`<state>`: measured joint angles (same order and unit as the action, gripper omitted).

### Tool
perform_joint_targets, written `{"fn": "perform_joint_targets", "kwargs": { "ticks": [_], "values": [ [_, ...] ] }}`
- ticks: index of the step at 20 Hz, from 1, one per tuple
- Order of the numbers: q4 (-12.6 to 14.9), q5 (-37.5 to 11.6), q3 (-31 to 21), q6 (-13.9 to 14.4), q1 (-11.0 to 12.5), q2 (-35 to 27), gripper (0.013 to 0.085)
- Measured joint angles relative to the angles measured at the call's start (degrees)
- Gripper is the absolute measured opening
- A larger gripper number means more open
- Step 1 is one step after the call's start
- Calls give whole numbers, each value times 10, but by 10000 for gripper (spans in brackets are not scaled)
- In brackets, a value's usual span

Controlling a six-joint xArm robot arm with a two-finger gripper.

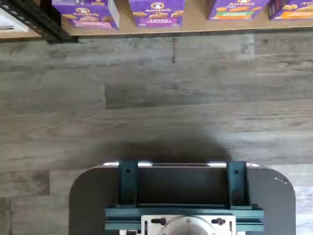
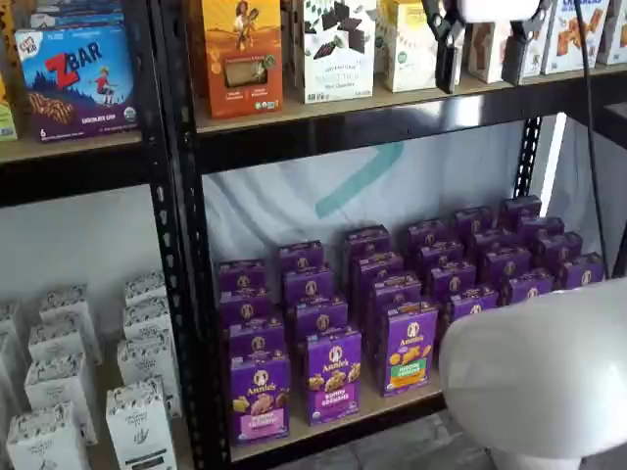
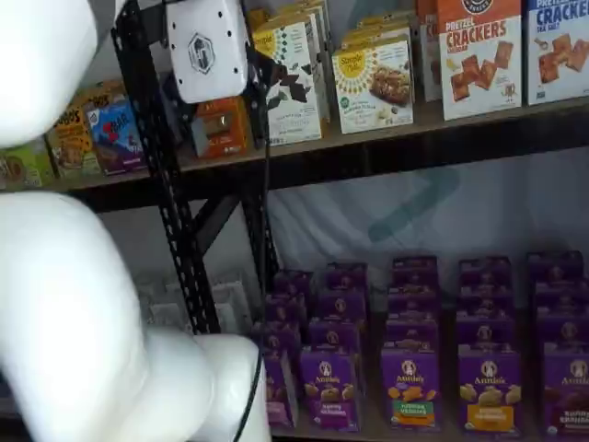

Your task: Pick up the purple box with a pink patch in the middle, on the bottom shelf, the first box from the left

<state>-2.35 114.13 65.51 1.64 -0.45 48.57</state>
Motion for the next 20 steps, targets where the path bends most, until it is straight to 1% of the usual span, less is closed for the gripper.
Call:
{"fn": "perform_joint_targets", "kwargs": {
  "ticks": [2,5,7,10,13,14,17,18,19,20],
  "values": [
    [18,-9,-5,8,-16,5,850],
    [16,-13,-7,6,-12,6,850],
    [16,-14,-9,7,-14,4,850],
    [21,-23,-24,14,-23,5,850],
    [27,-51,-56,27,-38,16,850],
    [26,-55,-60,28,-37,17,850],
    [7,-98,-107,27,-31,30,850],
    [4,-100,-109,26,-29,30,850],
    [-5,-110,-125,22,-22,33,850],
    [-9,-123,-140,21,-21,36,850]
  ]
}}
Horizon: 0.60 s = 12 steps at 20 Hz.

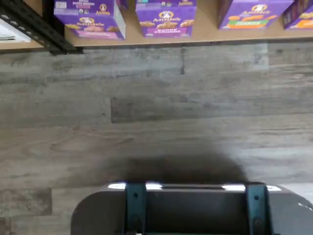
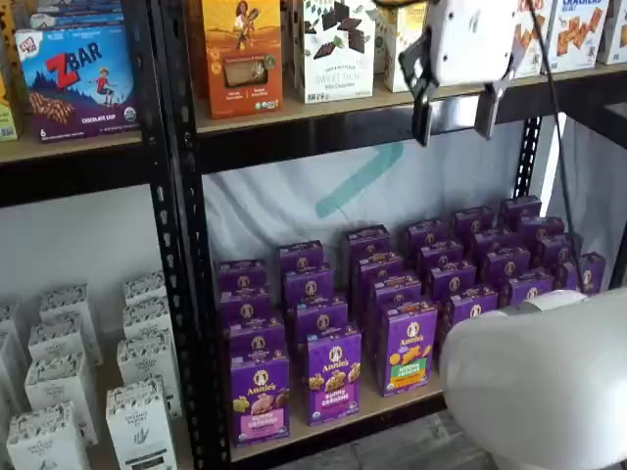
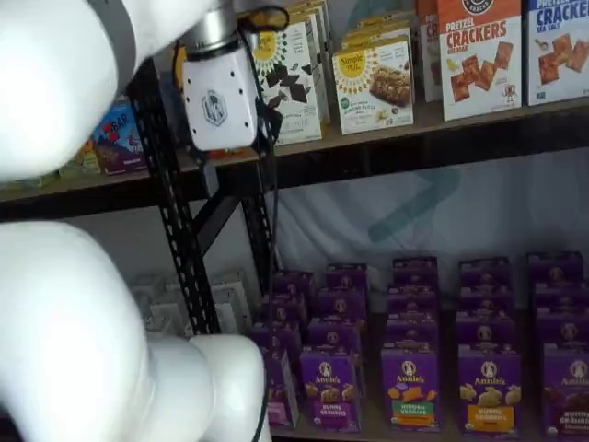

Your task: Pick up the purple box with a pink patch in the middle, on the bottom shelf, the first box from the left

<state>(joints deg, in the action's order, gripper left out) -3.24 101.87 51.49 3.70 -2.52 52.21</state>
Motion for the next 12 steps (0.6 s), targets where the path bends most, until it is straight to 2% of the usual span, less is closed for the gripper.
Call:
{"fn": "perform_joint_targets", "kwargs": {
  "ticks": [6,12],
  "values": [
    [7,-103,-112,19,-24,15,850],
    [11,-207,-200,40,-48,21,850]
  ]
}}
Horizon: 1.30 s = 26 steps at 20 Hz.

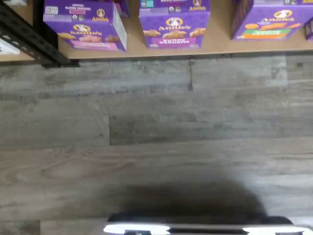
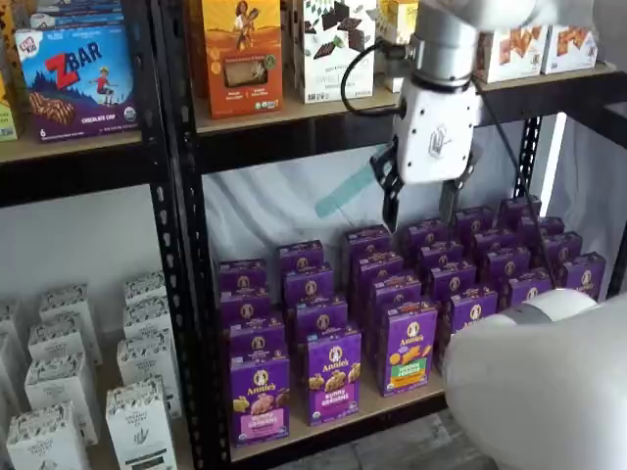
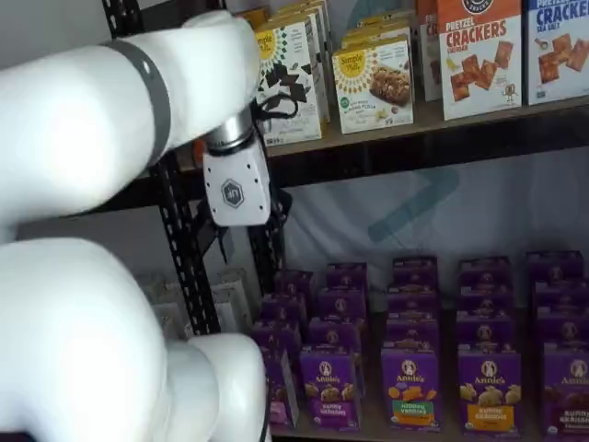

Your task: Pick up the purple box with a pink patch in the middle, on the bottom shelf, the first box from the left

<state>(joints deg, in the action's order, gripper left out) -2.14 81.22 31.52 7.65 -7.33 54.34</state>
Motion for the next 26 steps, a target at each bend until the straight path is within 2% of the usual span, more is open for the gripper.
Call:
{"fn": "perform_joint_targets", "kwargs": {
  "ticks": [10,18,23,26],
  "values": [
    [16,-161,-91,42,-41,-54,850],
    [49,-290,-124,80,-60,-176,850],
    [85,-384,-135,117,-67,-262,850],
    [92,-434,-135,126,-67,-312,850]
  ]
}}
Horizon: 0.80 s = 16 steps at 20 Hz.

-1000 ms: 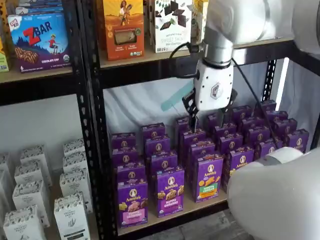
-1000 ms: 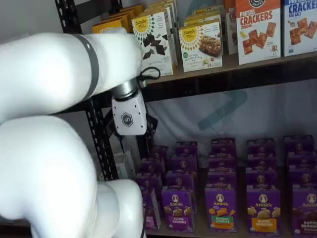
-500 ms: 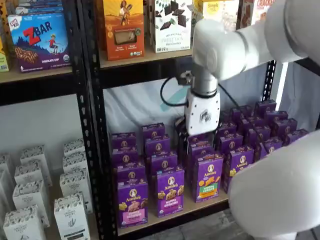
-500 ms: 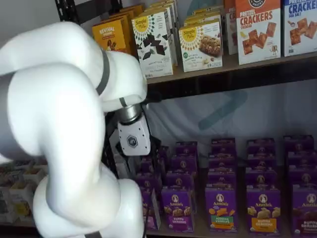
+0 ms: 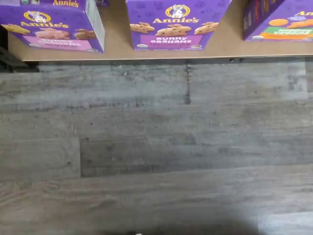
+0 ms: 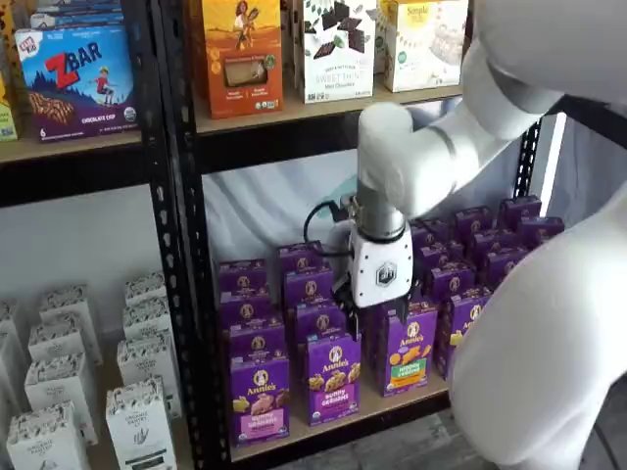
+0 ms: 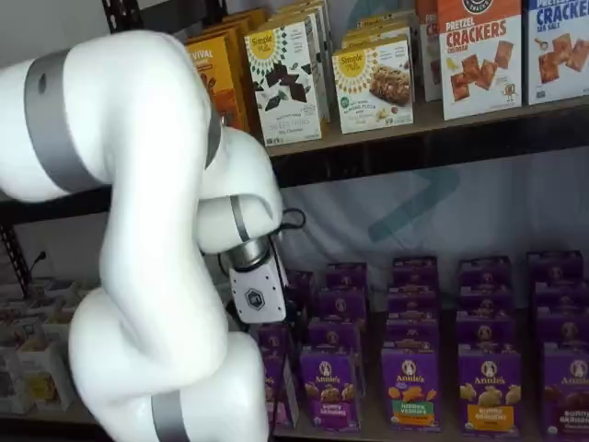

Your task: Pick up the purple box with a pink patch in the middle, on the bottom shelf, the first box from the left

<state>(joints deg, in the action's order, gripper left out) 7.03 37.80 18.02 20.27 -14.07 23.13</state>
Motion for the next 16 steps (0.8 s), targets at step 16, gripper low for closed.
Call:
{"fn": "perform_joint_targets", "kwargs": {
  "ticks": [16],
  "values": [
    [-48,-159,77,-9,-28,-261,850]
  ]
}}
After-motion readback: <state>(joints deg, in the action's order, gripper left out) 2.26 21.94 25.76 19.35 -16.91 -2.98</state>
